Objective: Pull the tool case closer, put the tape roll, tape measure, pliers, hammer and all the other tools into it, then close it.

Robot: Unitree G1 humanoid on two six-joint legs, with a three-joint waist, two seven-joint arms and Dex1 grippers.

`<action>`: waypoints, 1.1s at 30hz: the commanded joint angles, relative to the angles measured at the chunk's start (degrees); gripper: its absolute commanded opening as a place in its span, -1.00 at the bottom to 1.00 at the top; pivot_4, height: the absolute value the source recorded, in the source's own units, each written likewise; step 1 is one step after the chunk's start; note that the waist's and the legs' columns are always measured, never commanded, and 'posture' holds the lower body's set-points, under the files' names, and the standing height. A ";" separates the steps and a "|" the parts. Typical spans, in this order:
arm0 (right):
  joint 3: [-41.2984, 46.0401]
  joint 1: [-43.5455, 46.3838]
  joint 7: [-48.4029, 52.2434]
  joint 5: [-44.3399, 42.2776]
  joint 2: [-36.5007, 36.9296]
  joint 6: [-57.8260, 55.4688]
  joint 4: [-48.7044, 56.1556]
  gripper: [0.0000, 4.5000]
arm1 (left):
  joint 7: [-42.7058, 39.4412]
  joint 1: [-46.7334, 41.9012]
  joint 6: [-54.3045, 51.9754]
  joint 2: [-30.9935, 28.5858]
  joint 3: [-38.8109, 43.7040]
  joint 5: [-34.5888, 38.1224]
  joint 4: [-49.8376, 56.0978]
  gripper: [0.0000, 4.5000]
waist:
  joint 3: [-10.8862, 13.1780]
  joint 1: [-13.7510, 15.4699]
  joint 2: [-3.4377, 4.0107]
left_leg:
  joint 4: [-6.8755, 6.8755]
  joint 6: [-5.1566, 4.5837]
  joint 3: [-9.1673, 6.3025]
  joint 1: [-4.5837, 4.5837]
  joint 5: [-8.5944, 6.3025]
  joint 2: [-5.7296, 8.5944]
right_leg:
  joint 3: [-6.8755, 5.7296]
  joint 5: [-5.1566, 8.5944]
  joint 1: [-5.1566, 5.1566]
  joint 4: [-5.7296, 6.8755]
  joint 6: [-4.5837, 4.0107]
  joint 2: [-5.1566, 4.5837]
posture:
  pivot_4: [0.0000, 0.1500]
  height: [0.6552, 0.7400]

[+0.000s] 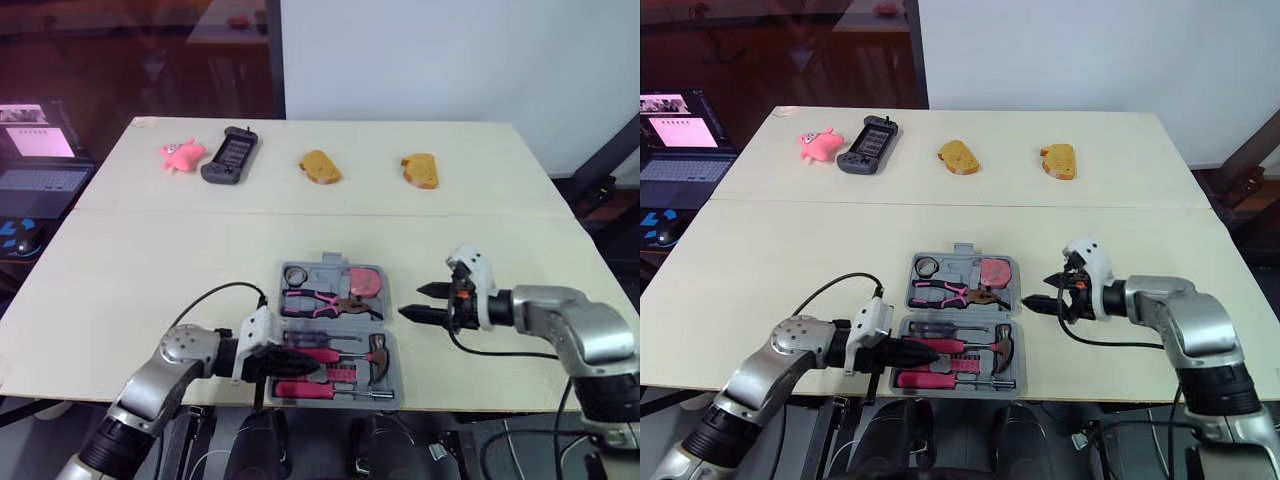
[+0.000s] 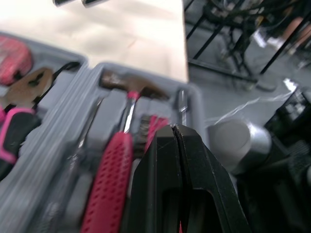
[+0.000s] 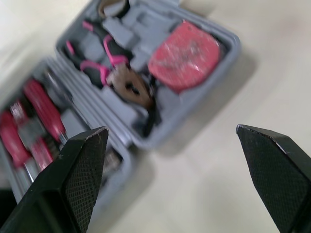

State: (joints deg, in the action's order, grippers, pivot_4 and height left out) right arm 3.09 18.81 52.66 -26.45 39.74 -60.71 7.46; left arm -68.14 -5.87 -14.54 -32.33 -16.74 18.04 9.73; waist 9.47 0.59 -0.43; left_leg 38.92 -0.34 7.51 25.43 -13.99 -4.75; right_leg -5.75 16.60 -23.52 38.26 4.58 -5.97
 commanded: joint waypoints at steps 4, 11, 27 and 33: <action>3.41 6.81 -7.53 -3.94 -6.38 -11.19 -7.30 0.97 | 2.07 -0.95 1.70 0.73 -2.41 -4.39 -4.35 -1.00 | 0.00 -0.09 0.02 | 0.00 -0.02 0.01 0.02 0.00 0.00 | 0.00 -0.02 -0.03 0.00 -0.02 0.00 | 1.00 0.50; 4.79 13.24 -9.62 -5.15 -7.71 -14.19 -17.72 0.97 | 2.43 -1.85 3.25 1.54 -6.21 -8.75 -8.18 -1.00 | -0.01 -0.05 0.06 | -0.02 -0.02 0.04 0.04 -0.01 0.01 | 0.00 -0.02 -0.04 -0.01 -0.01 -0.01 | 1.00 0.50; 0.54 22.17 -7.22 -4.17 -17.66 -7.22 -37.93 0.97 | 4.32 -0.73 -2.35 0.10 -8.33 -10.55 -7.87 -1.00 | -0.17 -1.56 0.29 | -0.14 -0.03 0.08 -0.06 0.00 0.01 | 0.00 -0.03 0.01 0.00 0.01 0.02 | 1.00 0.50; 3.21 23.83 -5.51 -4.22 -21.01 -3.22 -45.92 0.97 | 4.64 -0.61 -2.46 0.91 -8.06 -10.18 -8.51 -1.00 | -0.34 -2.05 0.43 | -0.21 -0.02 0.10 -0.16 0.00 -0.02 | 0.03 -0.03 0.05 -0.01 0.00 0.06 | 1.00 0.50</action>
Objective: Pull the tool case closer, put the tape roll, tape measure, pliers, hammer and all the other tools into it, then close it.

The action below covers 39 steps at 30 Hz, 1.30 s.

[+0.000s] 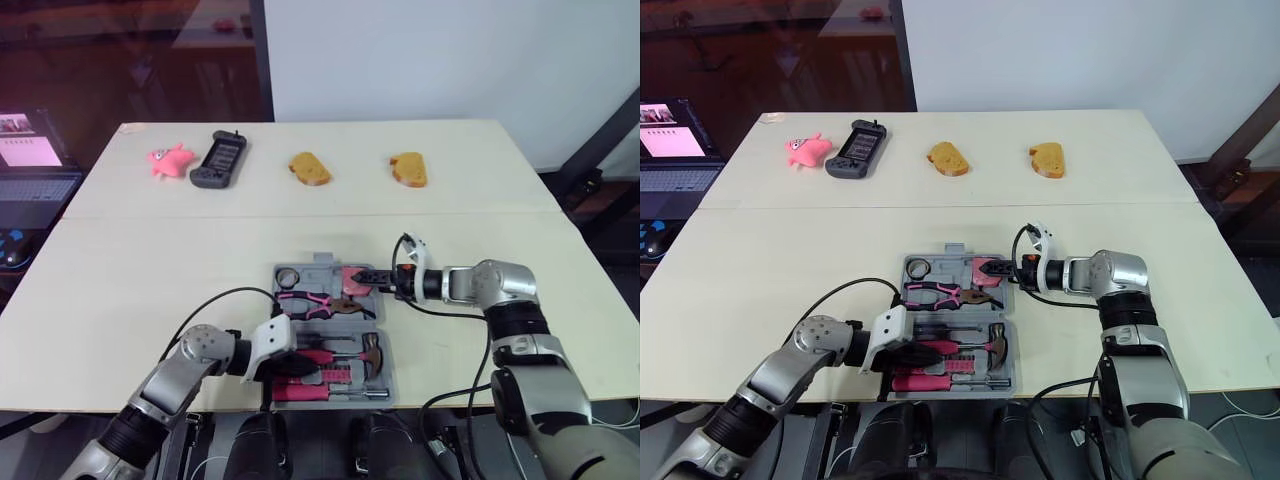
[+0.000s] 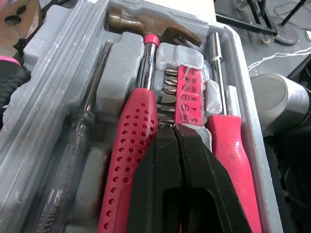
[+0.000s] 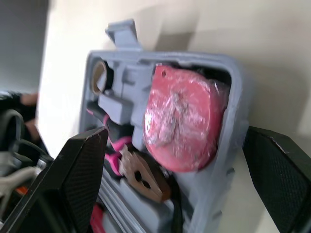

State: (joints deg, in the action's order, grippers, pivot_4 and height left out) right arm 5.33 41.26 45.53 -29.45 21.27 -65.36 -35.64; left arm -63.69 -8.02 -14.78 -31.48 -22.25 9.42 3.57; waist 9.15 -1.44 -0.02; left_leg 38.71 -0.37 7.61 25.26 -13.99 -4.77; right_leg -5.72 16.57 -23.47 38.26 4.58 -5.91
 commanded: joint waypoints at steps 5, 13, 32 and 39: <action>3.88 2.20 4.33 -3.54 -3.33 0.11 -3.52 0.97 | 0.76 2.08 -2.93 0.77 -1.87 -0.84 -2.24 -1.00 | -0.02 0.08 0.02 | -0.01 0.00 0.02 0.00 0.00 0.00 | 0.02 0.00 0.00 0.00 0.00 -0.01 | 1.00 0.50; 3.32 1.78 8.11 -4.24 -1.04 -1.46 1.51 0.97 | 2.40 3.33 -4.44 1.48 -0.23 0.46 -0.77 -1.00 | -0.01 0.38 0.05 | -0.07 0.00 0.05 0.04 0.00 0.01 | 0.09 0.00 -0.08 -0.03 0.00 -0.03 | 1.00 0.50; 1.60 -0.29 13.56 -8.84 3.13 -6.23 13.44 0.97 | 2.95 6.55 -7.30 -4.42 10.70 9.12 9.65 -1.00 | 0.00 0.32 0.05 | -0.58 0.30 0.08 0.12 0.19 0.02 | 0.13 -0.04 -0.44 -0.07 -0.11 0.00 | 1.00 0.50; 0.04 -1.52 16.78 -9.85 5.17 -5.70 16.73 0.97 | -2.57 11.15 -6.90 -12.02 20.59 16.63 13.38 -1.00 | 0.03 0.45 0.04 | -0.64 0.37 0.14 0.21 0.23 0.02 | 0.17 -0.06 -0.60 -0.06 -0.14 0.00 | 1.00 0.50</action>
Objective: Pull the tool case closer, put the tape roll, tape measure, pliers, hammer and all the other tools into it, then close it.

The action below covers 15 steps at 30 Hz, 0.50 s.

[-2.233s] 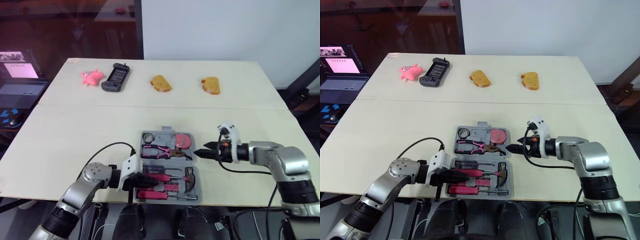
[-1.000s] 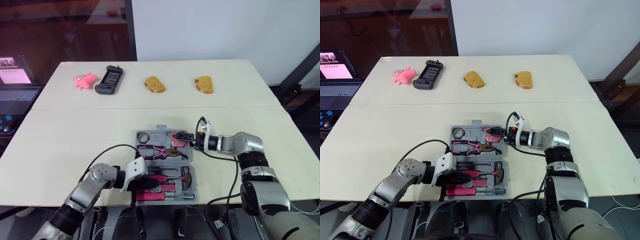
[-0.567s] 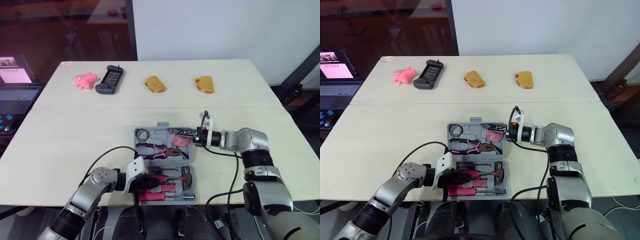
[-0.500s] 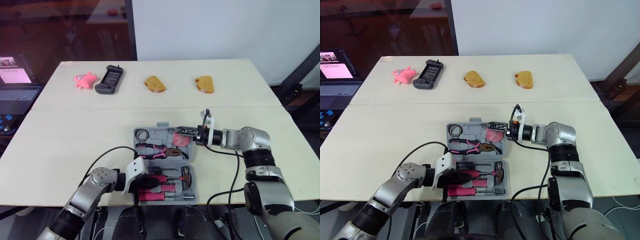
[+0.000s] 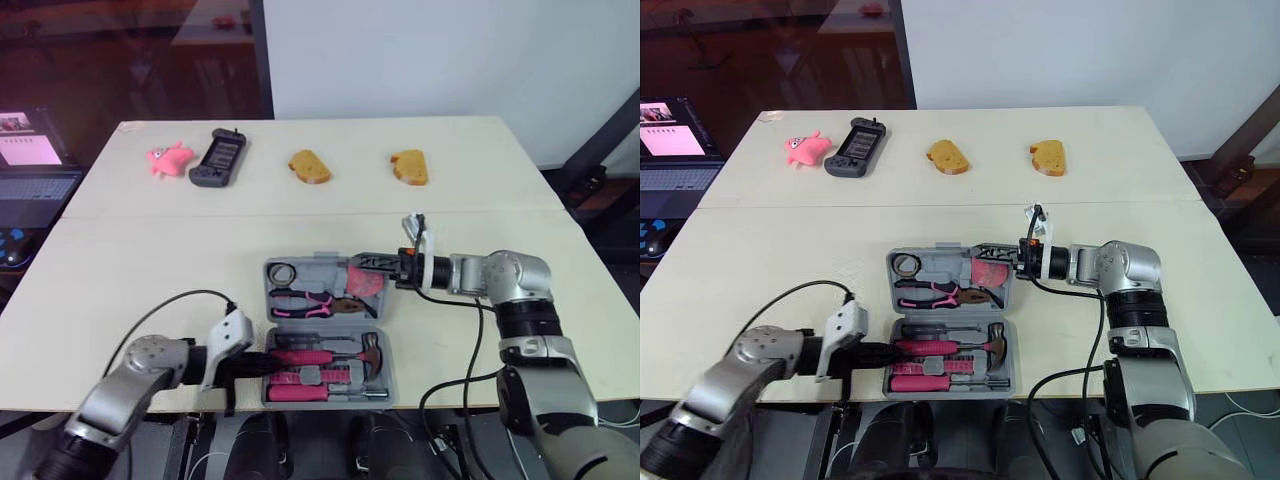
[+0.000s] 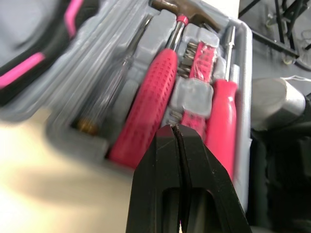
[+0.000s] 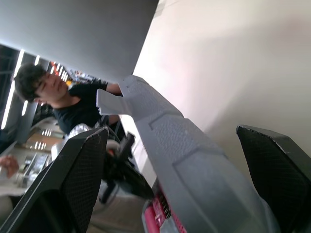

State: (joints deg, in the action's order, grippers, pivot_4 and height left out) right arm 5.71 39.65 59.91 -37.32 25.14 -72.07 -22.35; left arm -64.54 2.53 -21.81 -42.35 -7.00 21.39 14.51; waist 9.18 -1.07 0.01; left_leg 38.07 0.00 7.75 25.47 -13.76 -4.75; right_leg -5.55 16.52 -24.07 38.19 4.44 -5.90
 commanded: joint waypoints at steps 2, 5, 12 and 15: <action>-0.14 -0.03 2.73 -2.34 1.78 1.04 3.91 0.97 | -1.70 0.64 -0.50 -1.34 7.97 6.78 1.95 -1.00 | 0.01 0.19 0.01 | 0.00 0.01 0.00 0.00 0.01 0.00 | 0.00 0.00 0.00 0.00 -0.01 -0.01 | 1.00 0.50; 0.22 -1.33 4.54 -4.53 3.55 -0.66 7.73 0.97 | -1.28 -0.02 -2.60 -1.90 13.65 10.82 0.28 -1.00 | 0.01 0.26 0.01 | 0.00 0.03 0.00 0.00 0.01 0.00 | 0.00 -0.01 0.00 0.00 -0.01 -0.01 | 1.00 0.50; 0.56 -8.71 4.80 -12.87 7.11 -7.41 23.38 0.97 | -0.76 -4.23 -3.83 -4.34 22.66 13.44 -7.61 -1.00 | 0.02 0.26 -0.01 | -0.02 0.04 -0.02 0.02 0.02 0.00 | 0.00 -0.01 -0.02 0.00 -0.02 0.03 | 1.00 0.50; 1.87 -12.93 5.10 -17.76 9.66 -10.68 30.90 0.97 | -2.40 -4.96 -3.90 -5.92 23.56 13.58 -8.39 -1.00 | 0.04 0.36 -0.05 | -0.03 0.03 -0.01 0.05 0.02 0.00 | 0.00 -0.01 -0.03 -0.04 -0.01 0.02 | 1.00 0.50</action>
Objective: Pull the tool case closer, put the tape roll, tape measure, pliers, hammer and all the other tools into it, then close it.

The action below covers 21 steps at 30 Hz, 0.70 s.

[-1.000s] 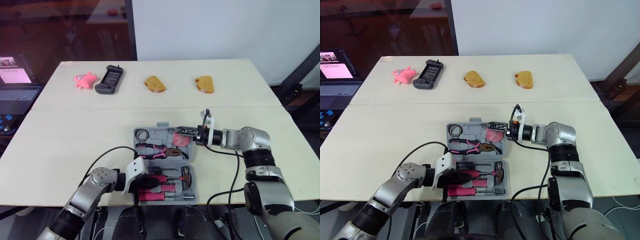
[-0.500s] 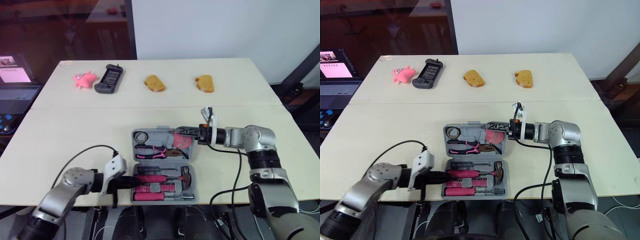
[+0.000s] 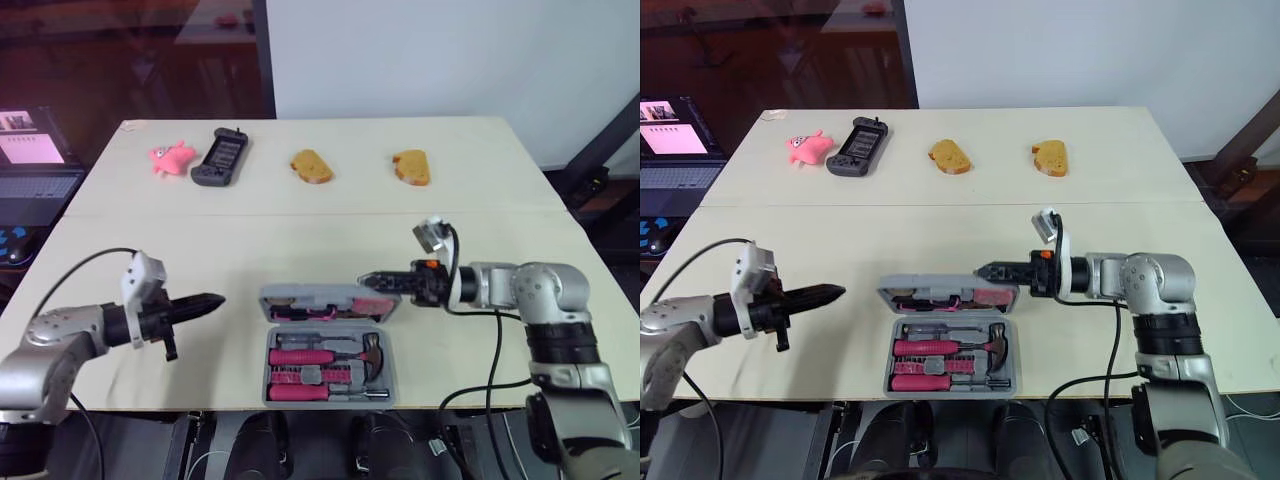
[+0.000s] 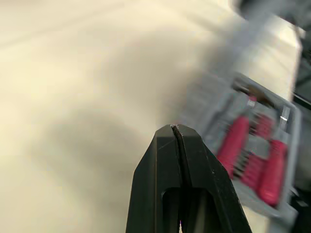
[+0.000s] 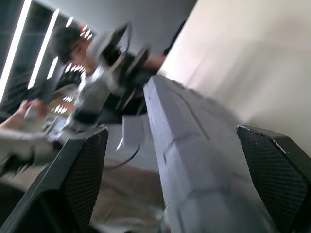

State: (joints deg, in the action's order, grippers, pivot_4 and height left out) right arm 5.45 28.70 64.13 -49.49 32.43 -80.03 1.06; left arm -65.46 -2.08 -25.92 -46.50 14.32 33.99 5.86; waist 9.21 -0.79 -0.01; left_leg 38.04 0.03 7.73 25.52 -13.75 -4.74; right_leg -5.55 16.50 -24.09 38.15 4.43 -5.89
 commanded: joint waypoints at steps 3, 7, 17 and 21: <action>3.04 -7.22 0.16 -9.81 4.97 -4.71 14.28 0.97 | -2.76 -0.61 0.32 -2.85 2.84 1.36 -0.12 -1.00 | 0.01 0.16 -0.05 | -0.01 0.00 -0.01 0.01 0.00 0.00 | 0.00 0.00 0.01 -0.03 0.00 -0.02 | 1.00 0.50; 5.72 -13.45 -2.15 -10.52 7.46 -1.23 19.23 0.97 | -3.79 -0.29 0.28 -3.93 2.22 1.09 1.92 -1.00 | 0.03 0.15 -0.10 | -0.01 0.01 -0.05 -0.02 -0.01 0.00 | 0.00 0.01 0.03 -0.05 -0.02 -0.02 | 1.00 0.50; 14.66 -31.64 1.42 3.48 17.76 26.97 28.63 0.97 | -4.31 8.79 9.03 -6.21 3.10 -6.19 4.52 -1.00 | 0.14 0.38 -0.28 | -0.12 0.02 -0.04 -0.02 0.00 0.00 | 0.03 0.01 -0.01 -0.12 -0.04 -0.01 | 1.00 0.50; 16.59 -37.20 4.18 8.17 21.67 34.07 24.50 0.97 | -4.84 11.58 10.61 -7.24 5.59 -6.52 3.38 -1.00 | 0.16 0.23 -0.31 | -0.09 0.04 -0.03 -0.09 0.00 -0.03 | 0.03 0.11 -0.16 -0.20 -0.21 -0.04 | 1.00 0.50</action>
State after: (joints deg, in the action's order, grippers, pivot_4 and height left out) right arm 19.78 -8.29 66.99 -42.15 53.29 -48.27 26.32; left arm -70.29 9.43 -16.51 -52.83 17.10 27.46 9.03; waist 9.37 -0.56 -0.32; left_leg 37.95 0.07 7.70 25.41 -13.75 -4.80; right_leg -5.53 16.62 -24.26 37.95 4.21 -5.93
